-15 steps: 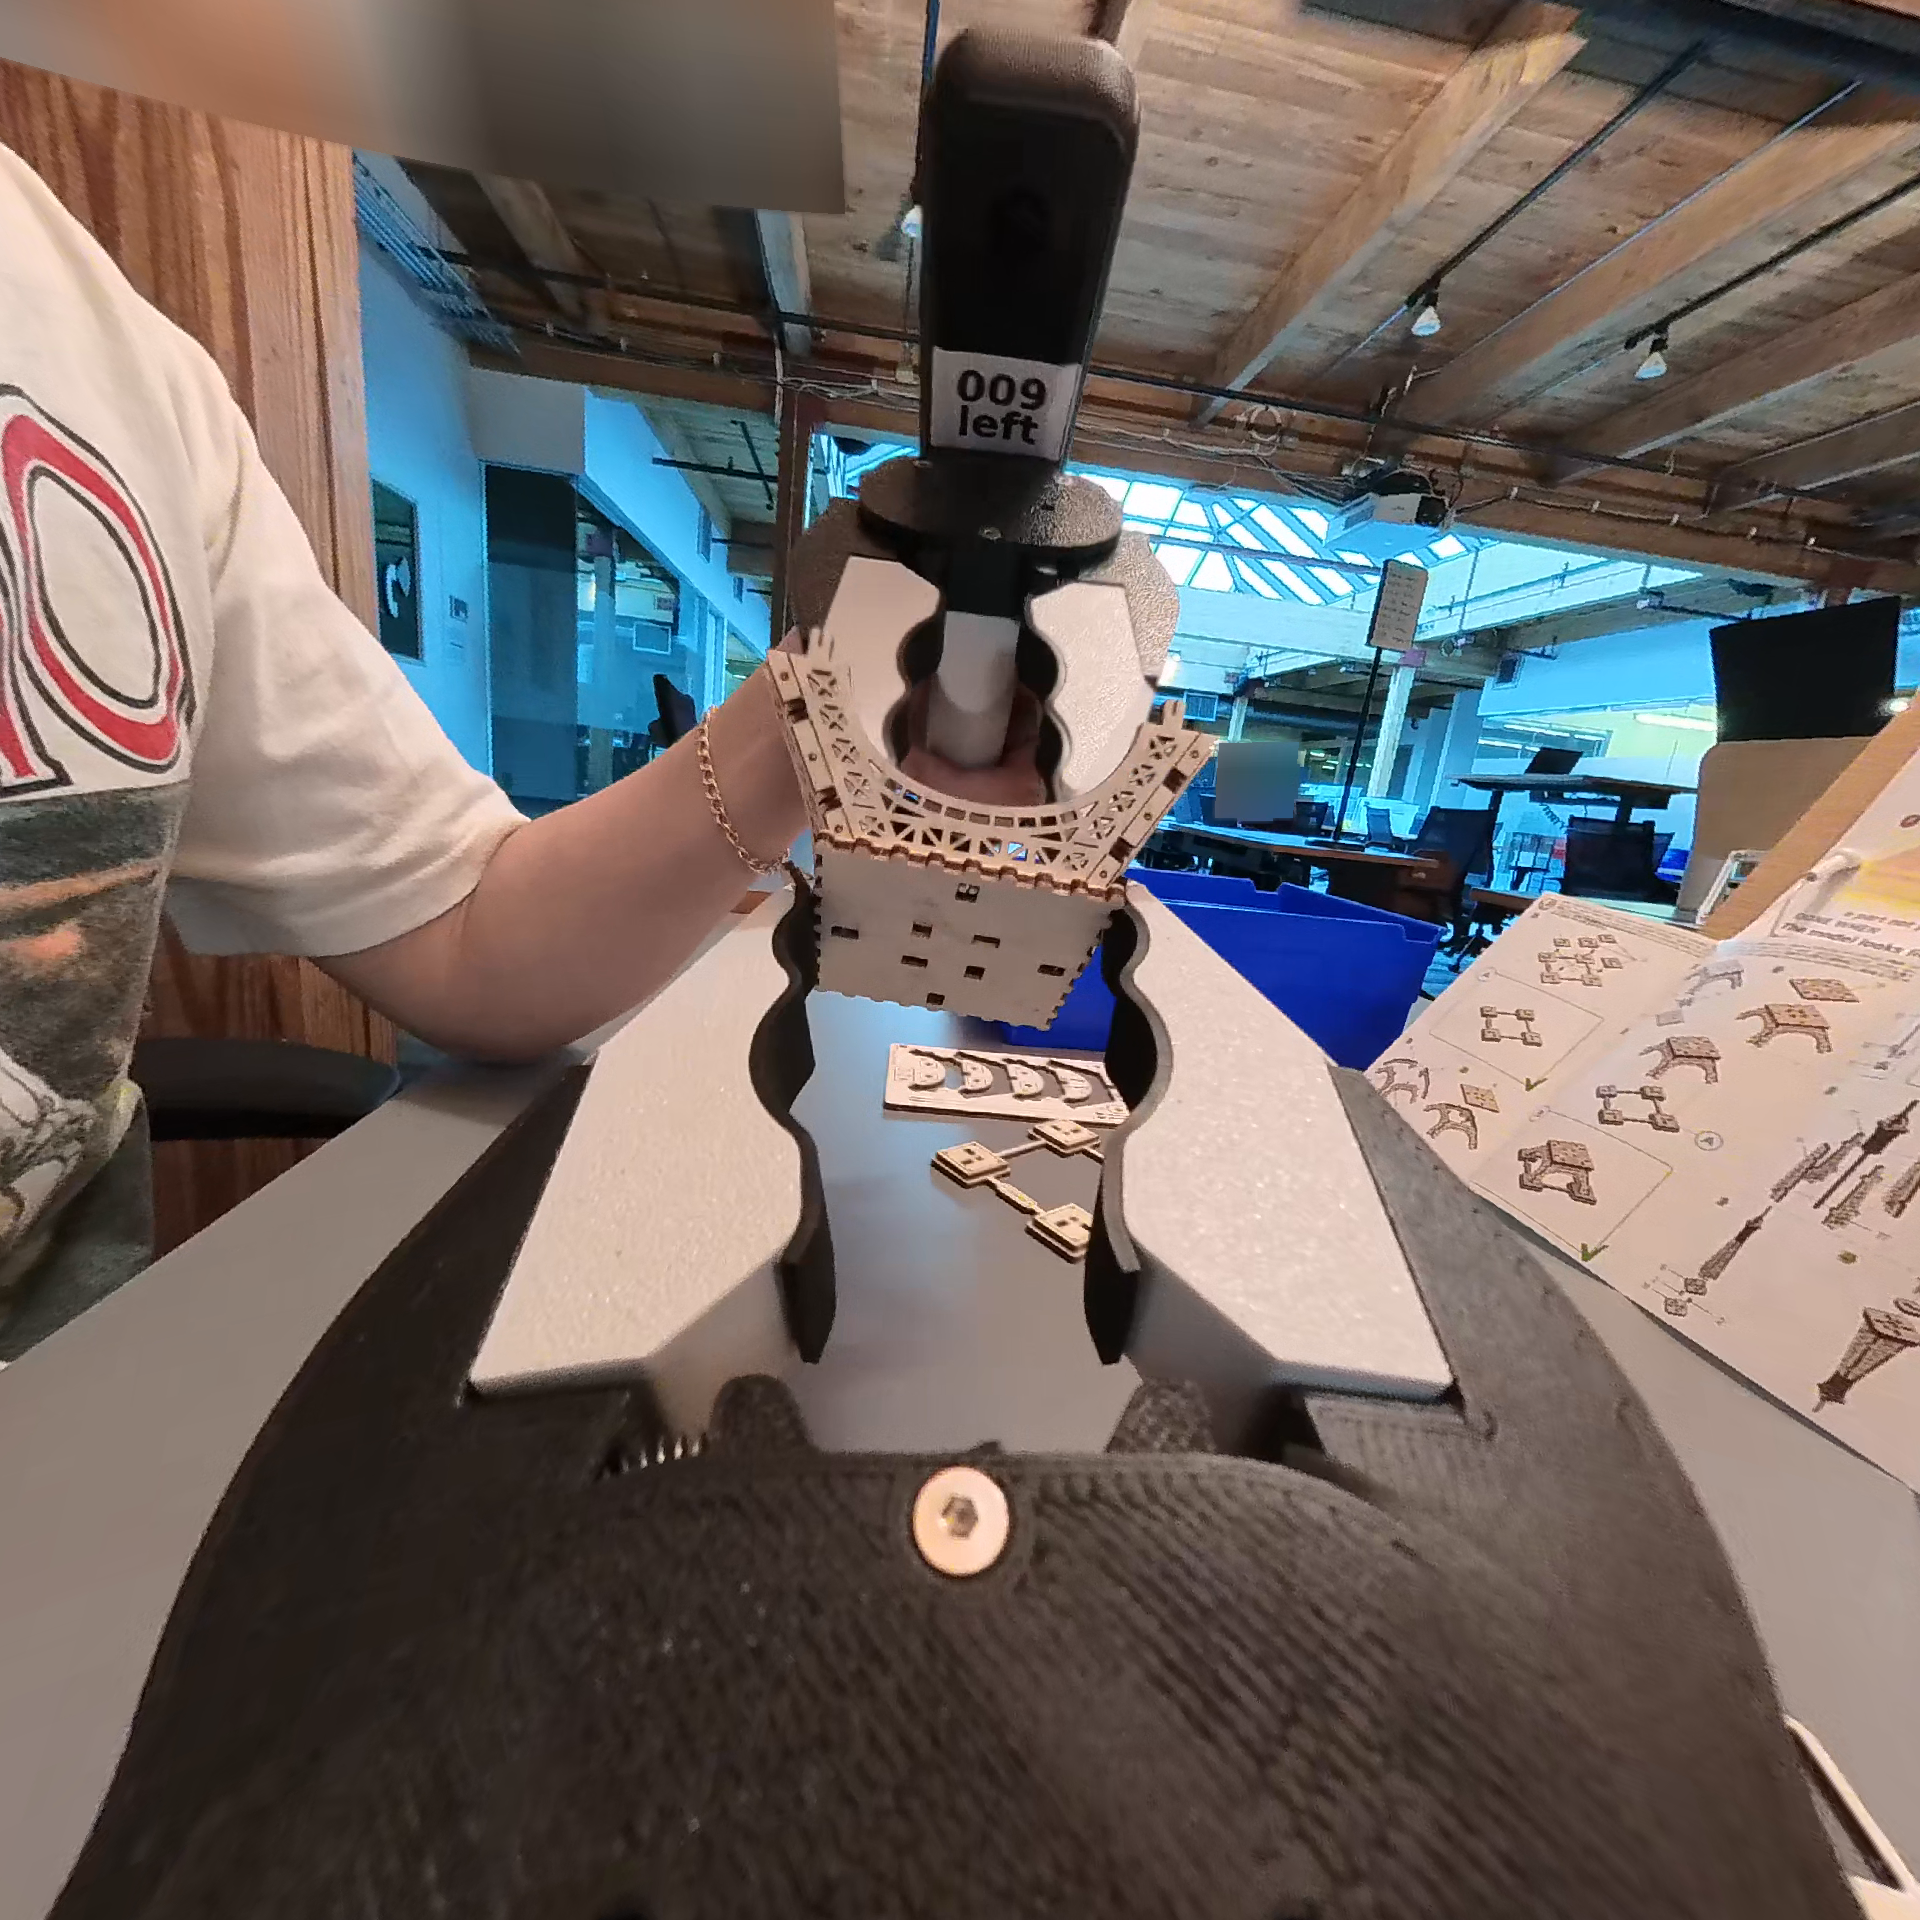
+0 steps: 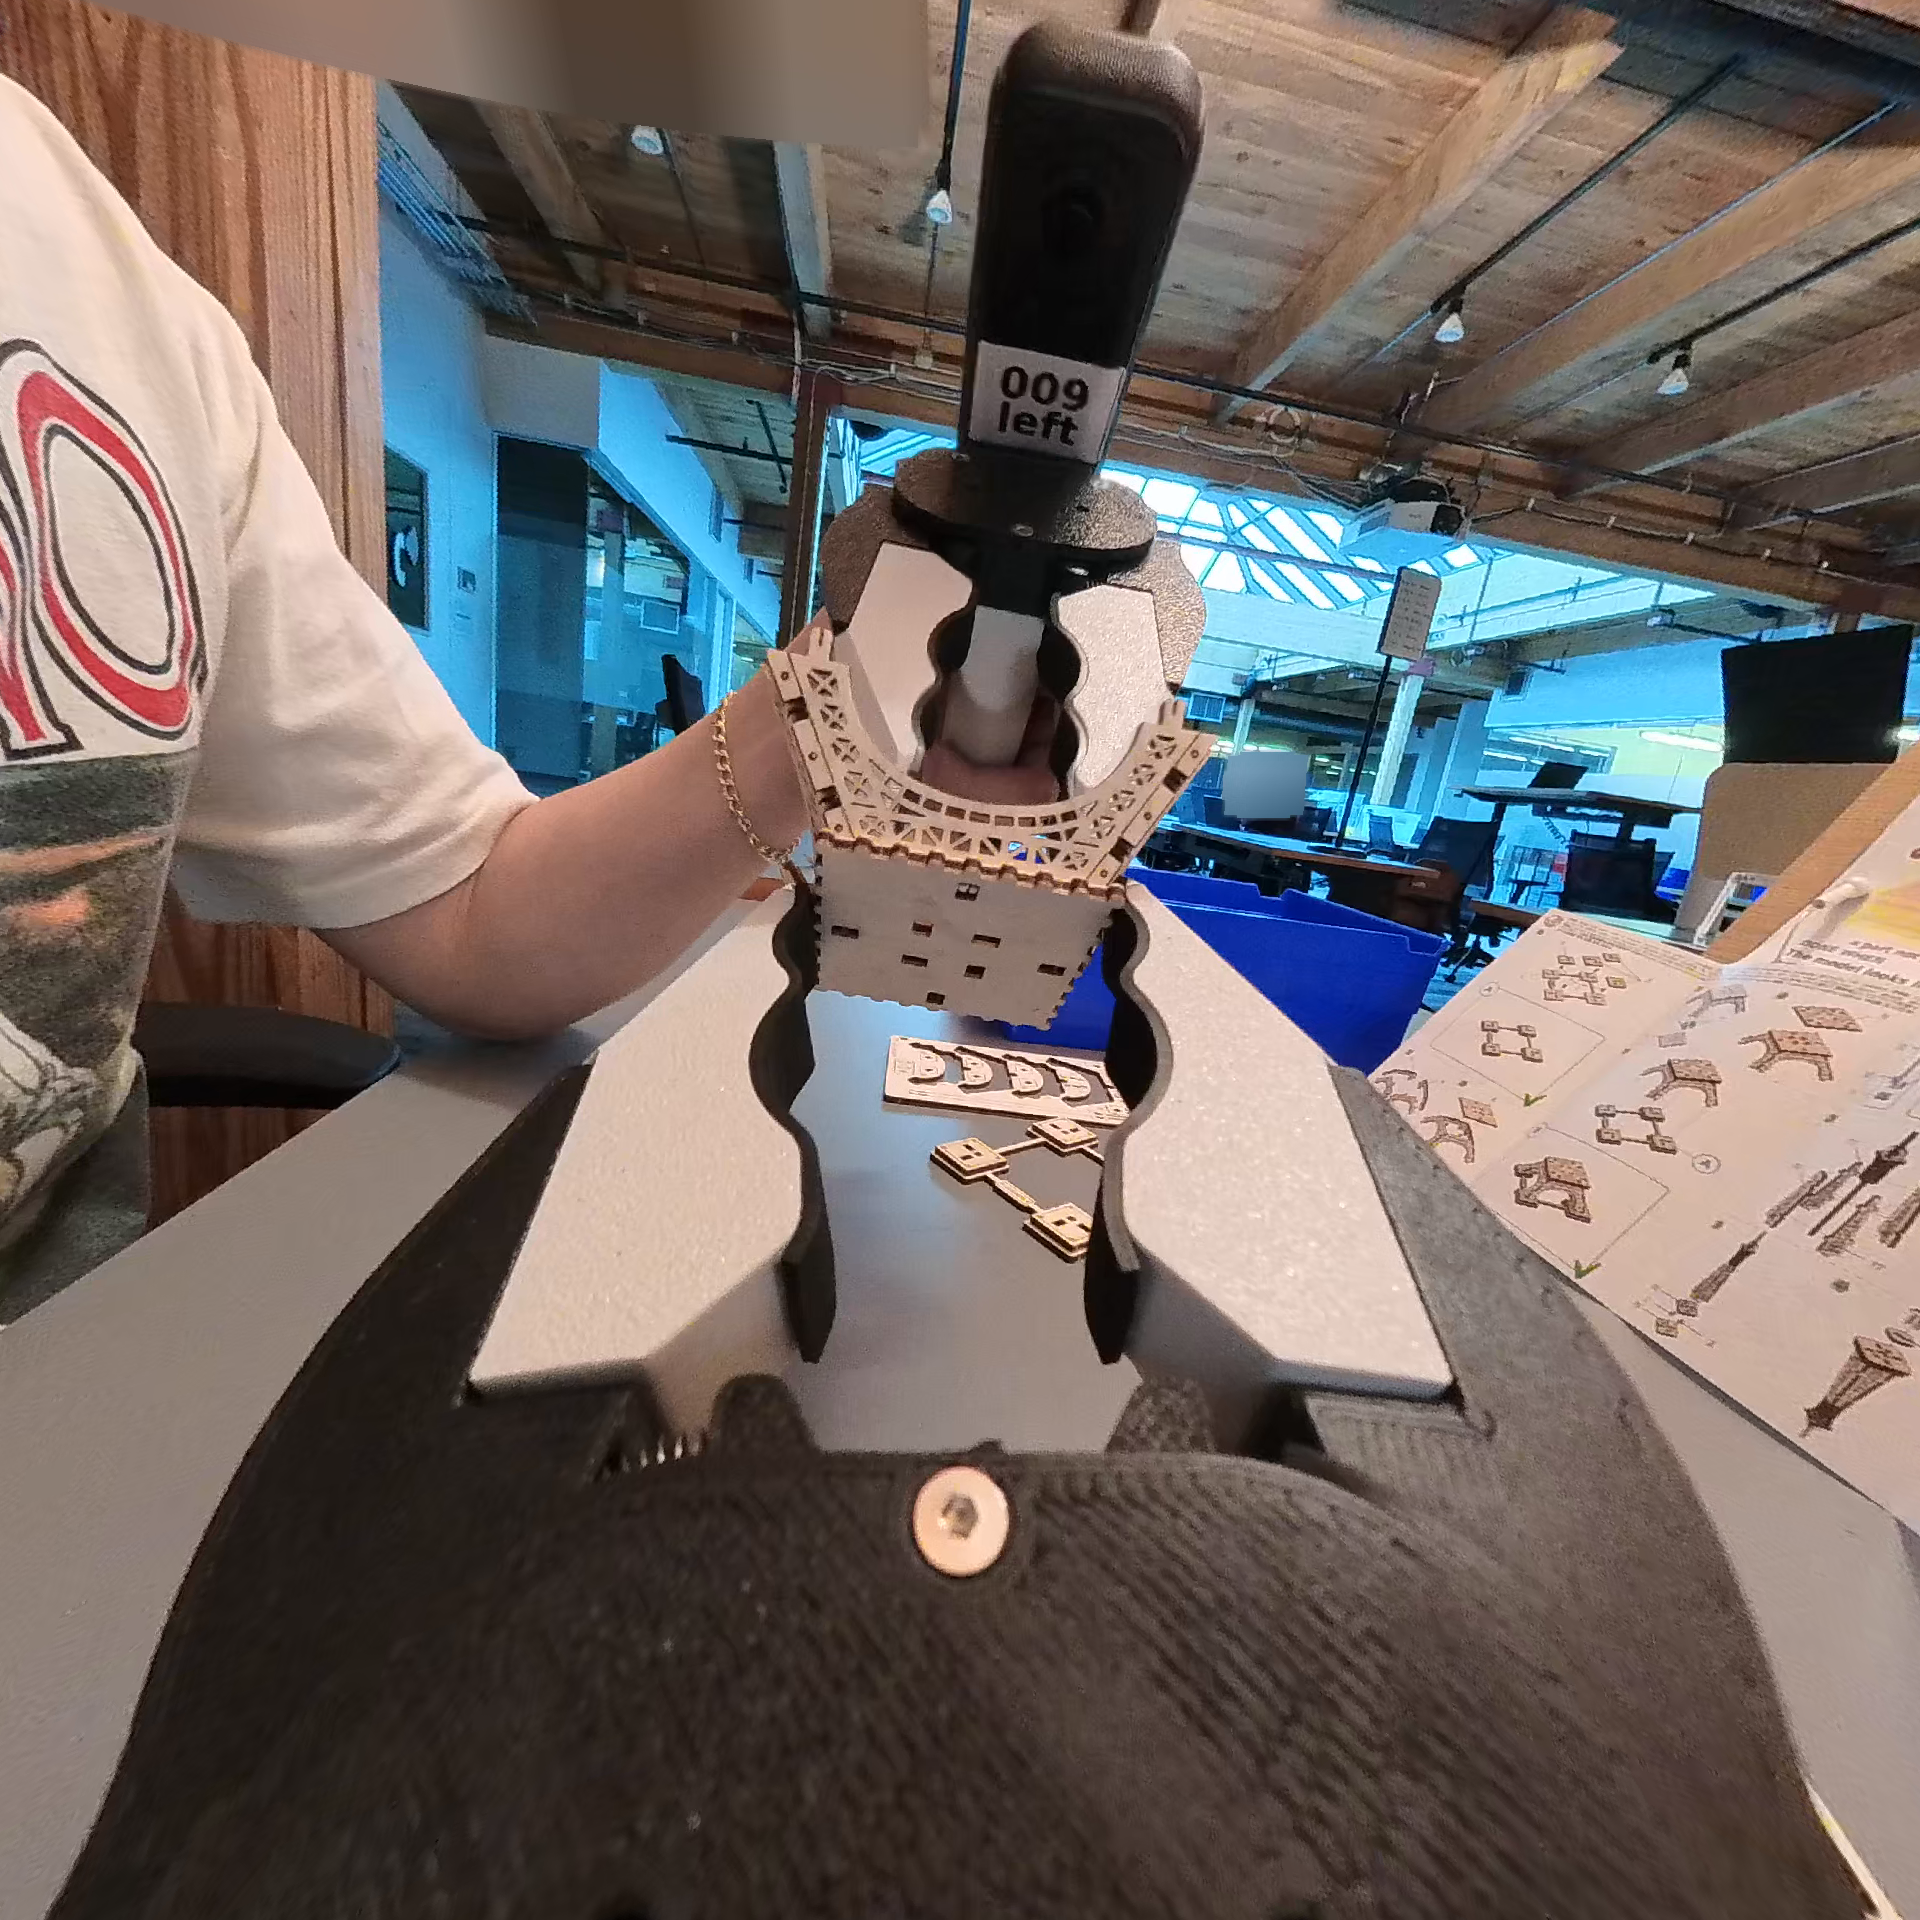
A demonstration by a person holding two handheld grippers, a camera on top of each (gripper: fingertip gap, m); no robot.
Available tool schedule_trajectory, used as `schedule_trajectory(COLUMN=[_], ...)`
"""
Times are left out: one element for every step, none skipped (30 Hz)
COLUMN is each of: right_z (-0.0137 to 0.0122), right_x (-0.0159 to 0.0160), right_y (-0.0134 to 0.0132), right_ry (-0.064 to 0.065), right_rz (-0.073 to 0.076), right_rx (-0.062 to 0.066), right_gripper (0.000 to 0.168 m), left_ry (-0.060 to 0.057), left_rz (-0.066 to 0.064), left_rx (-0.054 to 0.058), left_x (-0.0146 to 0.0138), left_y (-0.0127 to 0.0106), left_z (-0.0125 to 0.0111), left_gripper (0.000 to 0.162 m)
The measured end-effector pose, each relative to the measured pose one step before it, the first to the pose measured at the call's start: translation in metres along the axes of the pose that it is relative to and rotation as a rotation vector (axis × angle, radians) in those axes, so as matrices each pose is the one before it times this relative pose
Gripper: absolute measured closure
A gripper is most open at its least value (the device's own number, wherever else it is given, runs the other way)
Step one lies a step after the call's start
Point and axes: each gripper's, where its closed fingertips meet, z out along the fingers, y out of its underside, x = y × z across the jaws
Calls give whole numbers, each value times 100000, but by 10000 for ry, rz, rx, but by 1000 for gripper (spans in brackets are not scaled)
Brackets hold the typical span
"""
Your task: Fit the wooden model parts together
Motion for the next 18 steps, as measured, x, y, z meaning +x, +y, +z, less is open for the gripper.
schedule_trajectory(right_z=[6,-5,-4,0,-1,11,2,0,-32,-46,-31,4,30,6,-17,-12,-4,-3], right_x=[-38,-51,-51,36,-23,-16,26,7,84,117,45,-5,-19,-36,19,14,11,36], right_y=[24,6,43,-37,-57,24,25,6,-6,-35,-81,-32,33,33,17,6,-10,-36], right_ry=[-15,-33,-31,20,-23,-13,28,11,29,56,16,-5,1,-7,5,7,9,30], right_rz=[-29,-14,-17,20,36,5,-26,29,43,4,-7,-5,-24,0,21,-14,-54,-52], right_rx=[-17,-6,-10,31,25,-18,-5,4,10,21,30,1,-30,-8,2,-7,-12,-9], right_gripper=[114,114,114,114,114,114,114,114,115,115,114,114,114,114,114,114,114,114], left_ry=[58,68,77,27,-3,6,-12,-14,-66,-96,-58,-4,-2,-21,-43,-43,-39,-8], left_rz=[-61,-43,15,48,30,4,1,9,30,47,36,41,64,64,40,22,11,7], left_rx=[13,-15,-30,-43,-52,-33,-1,-4,-17,3,7,-13,-23,-33,-26,-9,18,40], left_x=[20,67,105,54,9,8,-32,-31,-74,-95,-24,59,67,16,-23,-57,-74,-46], left_y=[23,69,86,102,106,62,-14,-22,-29,-64,-72,-31,2,2,11,-3,-23,-38], left_z=[0,20,-12,-15,-12,20,48,76,53,29,4,21,23,30,27,11,-6,-9], left_gripper=[133,133,132,132,132,131,132,133,133,133,133,133,133,133,133,133,133,133])
